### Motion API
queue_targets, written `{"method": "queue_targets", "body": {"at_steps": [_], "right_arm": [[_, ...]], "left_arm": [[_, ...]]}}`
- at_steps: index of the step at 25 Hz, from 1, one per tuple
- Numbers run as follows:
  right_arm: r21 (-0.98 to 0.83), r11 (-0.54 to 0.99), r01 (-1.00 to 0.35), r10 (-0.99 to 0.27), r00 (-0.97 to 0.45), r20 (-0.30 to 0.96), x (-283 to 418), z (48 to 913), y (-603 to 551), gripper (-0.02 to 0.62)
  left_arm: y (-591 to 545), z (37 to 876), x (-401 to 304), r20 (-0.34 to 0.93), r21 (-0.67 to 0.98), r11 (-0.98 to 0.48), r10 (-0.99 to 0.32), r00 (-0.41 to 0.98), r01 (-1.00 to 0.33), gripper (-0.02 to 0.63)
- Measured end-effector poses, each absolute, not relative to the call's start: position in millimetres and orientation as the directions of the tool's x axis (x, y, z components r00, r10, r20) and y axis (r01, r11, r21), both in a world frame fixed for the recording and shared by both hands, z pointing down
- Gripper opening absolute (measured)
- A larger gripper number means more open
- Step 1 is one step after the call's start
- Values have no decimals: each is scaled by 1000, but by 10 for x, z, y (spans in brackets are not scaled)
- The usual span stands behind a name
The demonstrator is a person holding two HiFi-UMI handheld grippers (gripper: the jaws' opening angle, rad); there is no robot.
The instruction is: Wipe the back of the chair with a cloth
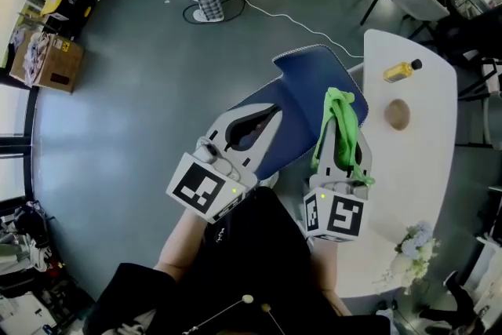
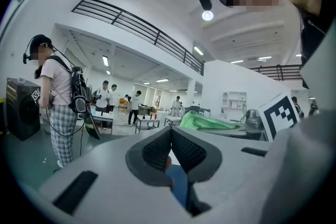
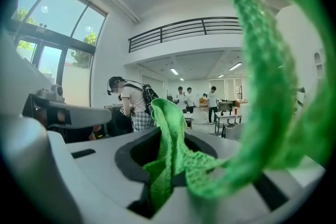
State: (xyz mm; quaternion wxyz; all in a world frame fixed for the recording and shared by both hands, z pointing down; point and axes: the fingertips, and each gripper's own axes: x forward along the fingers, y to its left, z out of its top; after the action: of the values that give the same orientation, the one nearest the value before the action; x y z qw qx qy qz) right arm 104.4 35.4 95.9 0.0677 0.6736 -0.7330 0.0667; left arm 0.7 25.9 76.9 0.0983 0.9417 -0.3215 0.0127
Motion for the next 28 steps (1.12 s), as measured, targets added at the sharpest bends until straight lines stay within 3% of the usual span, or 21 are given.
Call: {"method": "queue_targets", "body": {"at_steps": [15,28], "right_arm": [[-167,294,-941,-954,-300,12,532,181,640,46],[-189,383,-904,-924,-377,-68,284,-110,817,46]], "left_arm": [[524,123,-186,-12,90,-763,-644,765,-640,2],[753,-178,-301,-85,76,-760,-650,755,-646,2]]}}
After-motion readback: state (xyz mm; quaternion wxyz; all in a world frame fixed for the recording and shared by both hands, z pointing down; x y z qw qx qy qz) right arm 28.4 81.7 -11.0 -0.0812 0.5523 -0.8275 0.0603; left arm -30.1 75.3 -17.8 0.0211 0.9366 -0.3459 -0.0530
